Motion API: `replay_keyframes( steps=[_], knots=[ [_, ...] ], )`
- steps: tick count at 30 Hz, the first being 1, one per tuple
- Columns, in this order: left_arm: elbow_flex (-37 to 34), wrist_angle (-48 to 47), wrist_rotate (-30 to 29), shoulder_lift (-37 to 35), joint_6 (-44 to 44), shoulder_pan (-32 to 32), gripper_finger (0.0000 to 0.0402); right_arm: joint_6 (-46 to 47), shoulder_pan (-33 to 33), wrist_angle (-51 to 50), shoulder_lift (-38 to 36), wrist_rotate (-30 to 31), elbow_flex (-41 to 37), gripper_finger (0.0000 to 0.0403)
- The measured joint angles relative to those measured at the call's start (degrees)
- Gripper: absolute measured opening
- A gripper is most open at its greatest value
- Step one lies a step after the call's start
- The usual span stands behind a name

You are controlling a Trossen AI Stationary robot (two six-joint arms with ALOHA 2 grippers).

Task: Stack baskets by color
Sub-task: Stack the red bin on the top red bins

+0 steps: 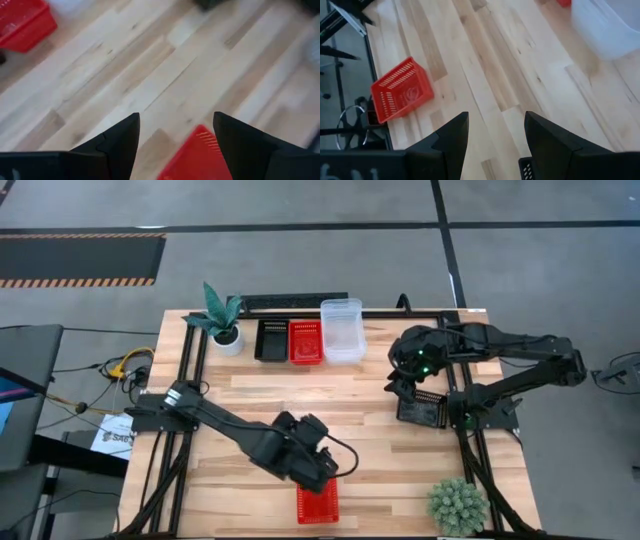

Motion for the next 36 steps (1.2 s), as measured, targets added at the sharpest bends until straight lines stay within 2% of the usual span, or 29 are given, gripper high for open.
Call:
replay_keyframes(
  steps=[9,15,27,36],
  knots=[
    [-2.86,2.14,4.83,6.93,0.54,0.84,0.0241,-0.32,2.49,-0.32,-0.23,0.14,0.00,0.0214],
    [-2.35,3.21,7.75,6.54,0.23,-0.48,0.0235,-0.48,2.97,-0.30,-0.24,0.15,0.00,0.0214],
    [-1.68,7.88,8.61,4.67,-1.28,-4.19,0.0235,-0.15,3.23,-0.26,-0.24,0.09,0.00,0.0214],
    [-1.68,7.70,9.19,4.67,-1.98,-5.21,0.0235,0.81,3.21,-0.19,-0.22,-0.03,0.00,0.0214]
  ],
)
